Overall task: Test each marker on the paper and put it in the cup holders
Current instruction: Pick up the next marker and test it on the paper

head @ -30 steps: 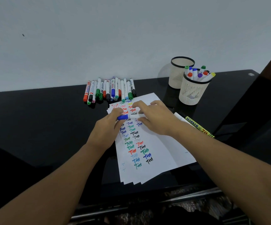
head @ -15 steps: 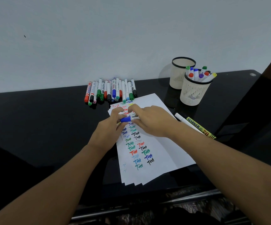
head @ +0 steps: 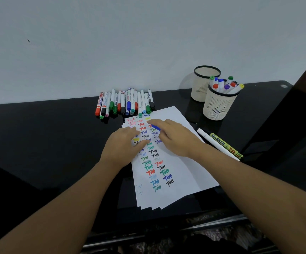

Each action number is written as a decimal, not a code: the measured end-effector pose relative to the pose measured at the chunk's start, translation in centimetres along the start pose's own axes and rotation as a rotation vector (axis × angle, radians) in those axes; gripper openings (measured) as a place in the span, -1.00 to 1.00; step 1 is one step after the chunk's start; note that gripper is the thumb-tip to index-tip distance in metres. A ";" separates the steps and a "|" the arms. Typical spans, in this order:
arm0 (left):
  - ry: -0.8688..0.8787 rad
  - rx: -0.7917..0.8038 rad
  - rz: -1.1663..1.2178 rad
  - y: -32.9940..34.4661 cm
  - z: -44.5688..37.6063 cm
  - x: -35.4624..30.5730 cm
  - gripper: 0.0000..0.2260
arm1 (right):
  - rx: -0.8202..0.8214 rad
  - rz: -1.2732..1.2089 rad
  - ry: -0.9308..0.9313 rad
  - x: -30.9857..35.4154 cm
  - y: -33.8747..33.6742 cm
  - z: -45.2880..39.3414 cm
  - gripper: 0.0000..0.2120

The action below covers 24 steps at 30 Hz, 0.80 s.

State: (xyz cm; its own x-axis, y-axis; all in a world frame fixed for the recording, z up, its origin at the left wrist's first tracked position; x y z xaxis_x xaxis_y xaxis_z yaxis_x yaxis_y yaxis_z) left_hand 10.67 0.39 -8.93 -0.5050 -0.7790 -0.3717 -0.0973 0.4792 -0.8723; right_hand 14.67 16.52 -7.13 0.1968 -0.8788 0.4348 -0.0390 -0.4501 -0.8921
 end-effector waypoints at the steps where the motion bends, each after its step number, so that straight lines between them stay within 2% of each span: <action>1: -0.003 0.002 -0.003 0.2 0.0 0.1 -0.43 | -0.005 -0.016 0.016 -0.3 -0.1 0.1 -0.55; 6: -0.016 0.007 0.012 0.2 0.0 0.1 -0.44 | -0.099 -0.122 0.014 -0.1 -1.0 0.8 -0.62; 14: -0.017 0.005 0.017 0.0 0.0 0.1 -0.44 | -0.123 -0.178 0.058 -0.2 -1.4 1.2 -0.64; 19: -0.018 0.008 0.010 0.0 -0.1 0.2 -0.44 | -0.099 -0.281 0.129 -0.8 -2.3 0.8 -0.60; 22: -0.021 0.011 0.008 0.0 0.0 0.1 -0.42 | -0.125 -0.490 0.249 -1.8 -2.8 0.9 -0.64; 24: -0.021 0.011 0.006 0.0 -0.1 0.1 -0.42 | -0.108 -0.507 0.264 -2.3 -3.1 1.0 -0.57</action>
State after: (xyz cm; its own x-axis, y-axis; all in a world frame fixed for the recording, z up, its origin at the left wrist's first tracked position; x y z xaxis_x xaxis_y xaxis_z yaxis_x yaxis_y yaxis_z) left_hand 10.58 0.38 -8.93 -0.4877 -0.7842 -0.3837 -0.0849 0.4800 -0.8731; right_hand 15.27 20.07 -5.44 -0.0336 -0.5531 0.8324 -0.1066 -0.8262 -0.5533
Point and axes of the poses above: each hand's wrist, its own z-axis away from the middle knuckle, its own y-axis out of the palm, x = y × z, the point moved 9 cm from there along -z, towards the middle knuckle, and after that the axes turned 2 degrees about -x, right-handed, at the moved point
